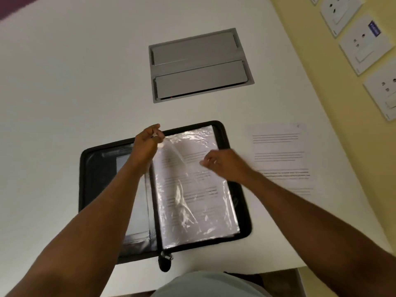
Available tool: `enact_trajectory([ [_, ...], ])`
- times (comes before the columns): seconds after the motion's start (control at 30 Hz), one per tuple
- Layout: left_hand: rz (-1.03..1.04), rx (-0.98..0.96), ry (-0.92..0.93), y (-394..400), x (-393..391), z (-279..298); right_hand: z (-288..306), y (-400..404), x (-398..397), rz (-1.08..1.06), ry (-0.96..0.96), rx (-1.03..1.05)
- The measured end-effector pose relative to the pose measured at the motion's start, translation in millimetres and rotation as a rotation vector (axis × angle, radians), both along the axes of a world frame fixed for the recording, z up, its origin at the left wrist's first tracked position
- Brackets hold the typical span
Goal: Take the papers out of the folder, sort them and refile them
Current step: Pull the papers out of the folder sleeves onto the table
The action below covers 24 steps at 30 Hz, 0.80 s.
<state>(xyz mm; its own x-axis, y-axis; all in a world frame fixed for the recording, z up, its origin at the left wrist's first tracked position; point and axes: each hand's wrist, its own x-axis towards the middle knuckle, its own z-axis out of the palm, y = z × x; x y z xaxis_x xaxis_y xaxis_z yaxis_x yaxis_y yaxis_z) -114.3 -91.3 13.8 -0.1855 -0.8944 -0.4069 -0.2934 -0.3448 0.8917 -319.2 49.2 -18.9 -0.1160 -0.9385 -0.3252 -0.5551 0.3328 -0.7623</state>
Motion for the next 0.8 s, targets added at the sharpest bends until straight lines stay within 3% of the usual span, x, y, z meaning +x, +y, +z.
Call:
enact_trajectory([
  [0.17, 0.204, 0.083, 0.055, -14, 64, 10, 1, 5, 85, 0.237, -0.108, 0.295],
  [0.3, 0.328, 0.298, 0.151, -28, 112, 14, 6, 1, 142, 0.368, -0.145, 0.258],
  [0.37, 0.277, 0.428, 0.206, -34, 134, 16, 7, -1, 168, 0.417, -0.124, 0.252],
  [0.47, 0.279, 0.422, 0.204, -53, 167, 8, 1, -7, 207, 0.491, 0.001, 0.276],
  [0.67, 0.066, 0.343, -0.032, -69, 191, -6, -6, -12, 249, 0.608, 0.188, 0.267],
  [0.8, -0.012, 0.124, -0.297, -72, 207, -28, -14, -15, 280, 0.673, 0.228, 0.289],
])
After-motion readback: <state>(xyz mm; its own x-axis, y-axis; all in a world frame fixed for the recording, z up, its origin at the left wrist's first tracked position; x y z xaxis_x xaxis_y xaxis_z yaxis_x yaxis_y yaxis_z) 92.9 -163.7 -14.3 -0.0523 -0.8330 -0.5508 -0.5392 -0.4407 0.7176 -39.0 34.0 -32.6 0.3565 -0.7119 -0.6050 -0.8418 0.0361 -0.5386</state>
